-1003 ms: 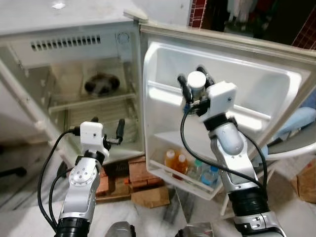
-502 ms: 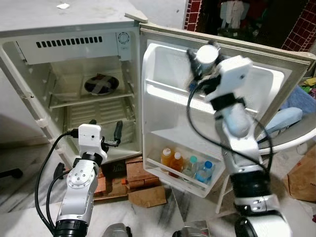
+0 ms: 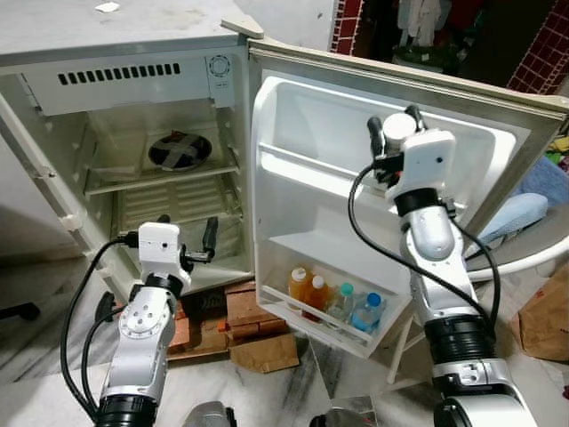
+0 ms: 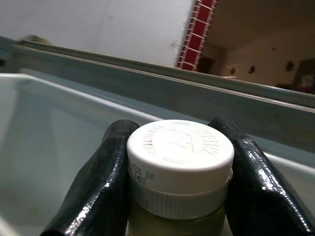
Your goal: Restocking fridge
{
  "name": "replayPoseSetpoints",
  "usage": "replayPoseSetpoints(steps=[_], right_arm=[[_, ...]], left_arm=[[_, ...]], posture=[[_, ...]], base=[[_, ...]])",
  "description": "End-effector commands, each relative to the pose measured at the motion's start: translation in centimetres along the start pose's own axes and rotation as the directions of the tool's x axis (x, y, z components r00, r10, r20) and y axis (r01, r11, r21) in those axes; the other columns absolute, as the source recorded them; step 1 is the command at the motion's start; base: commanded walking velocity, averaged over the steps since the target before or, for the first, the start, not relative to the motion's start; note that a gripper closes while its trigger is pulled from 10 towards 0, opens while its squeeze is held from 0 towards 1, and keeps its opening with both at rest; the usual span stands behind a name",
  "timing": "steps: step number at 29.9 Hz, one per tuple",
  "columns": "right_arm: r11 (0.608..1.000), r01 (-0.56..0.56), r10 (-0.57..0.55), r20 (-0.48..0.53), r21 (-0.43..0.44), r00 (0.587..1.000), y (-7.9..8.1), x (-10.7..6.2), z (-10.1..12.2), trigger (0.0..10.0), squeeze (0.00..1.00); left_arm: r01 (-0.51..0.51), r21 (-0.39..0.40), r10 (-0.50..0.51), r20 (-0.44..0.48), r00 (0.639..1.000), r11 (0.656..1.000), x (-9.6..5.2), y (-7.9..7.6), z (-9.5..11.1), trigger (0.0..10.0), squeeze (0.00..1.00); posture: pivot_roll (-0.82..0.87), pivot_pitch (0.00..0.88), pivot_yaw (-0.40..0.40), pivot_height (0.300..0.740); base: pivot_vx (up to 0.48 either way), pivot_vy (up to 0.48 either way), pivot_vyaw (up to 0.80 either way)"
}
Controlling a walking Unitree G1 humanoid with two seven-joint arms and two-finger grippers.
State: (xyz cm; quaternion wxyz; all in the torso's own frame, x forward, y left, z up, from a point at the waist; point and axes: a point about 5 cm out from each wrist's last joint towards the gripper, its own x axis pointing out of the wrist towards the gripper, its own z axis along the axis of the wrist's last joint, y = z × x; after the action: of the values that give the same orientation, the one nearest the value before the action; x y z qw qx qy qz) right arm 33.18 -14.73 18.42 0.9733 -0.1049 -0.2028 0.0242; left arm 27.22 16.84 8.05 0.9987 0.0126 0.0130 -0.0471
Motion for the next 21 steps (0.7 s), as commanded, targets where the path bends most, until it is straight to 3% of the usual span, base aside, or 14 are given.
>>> replayPoseSetpoints(steps=[1,6,7,8,9,17,21], right_arm=[[1.000,0.029,-0.029,-0.116,0.001,0.993,-0.1,-0.3,-1.9,10.0,0.00],[0.998,0.052,-0.058,-0.191,-0.037,0.980,-0.6,0.0,-3.0,10.0,0.00],[0.998,0.062,-0.067,-0.202,-0.027,0.977,-0.8,0.1,-3.2,10.0,0.50],[0.998,0.062,-0.067,-0.202,-0.027,0.977,-0.8,0.1,-3.2,10.0,0.50],[0.997,0.077,-0.079,-0.211,-0.015,0.974,-1.2,0.2,-3.3,10.0,1.00],[0.991,0.118,-0.127,-0.187,-0.060,0.974,-2.1,1.0,-2.9,10.0,1.00],[0.983,0.153,-0.164,-0.117,-0.099,0.980,-3.1,1.5,-1.8,10.0,1.00]], left_arm=[[0.000,0.012,0.001,-0.005,1.000,1.000,0.2,0.0,0.1,10.0,0.00],[-0.005,0.025,0.005,-0.001,1.000,1.000,0.2,0.0,0.2,10.0,0.00],[-0.004,0.025,0.005,-0.002,1.000,1.000,0.2,0.0,0.2,10.0,0.00],[-0.004,0.025,0.005,-0.002,1.000,1.000,0.2,0.0,0.2,10.0,0.00],[-0.005,0.027,0.005,-0.003,1.000,1.000,0.2,0.0,0.1,10.0,0.00],[-0.005,0.030,0.005,-0.007,1.000,1.000,0.3,-0.1,0.1,10.0,0.00],[-0.005,0.032,0.005,-0.009,1.000,0.999,0.3,-0.1,0.0,10.0,0.00]], posture=[[0.02,0.000,-0.040,0.740],[0.02,0.000,-0.040,0.740],[0.02,0.000,-0.040,0.740],[0.02,0.000,-0.040,0.740],[0.02,0.000,-0.040,0.740],[0.01,0.000,-0.037,0.740],[0.01,0.000,-0.035,0.740]], base=[[0.000,0.000,0.00],[0.000,0.000,0.00],[0.000,0.000,0.00],[0.000,0.000,0.00],[0.000,0.000,0.00],[0.000,0.000,0.00],[0.000,0.000,0.00]])
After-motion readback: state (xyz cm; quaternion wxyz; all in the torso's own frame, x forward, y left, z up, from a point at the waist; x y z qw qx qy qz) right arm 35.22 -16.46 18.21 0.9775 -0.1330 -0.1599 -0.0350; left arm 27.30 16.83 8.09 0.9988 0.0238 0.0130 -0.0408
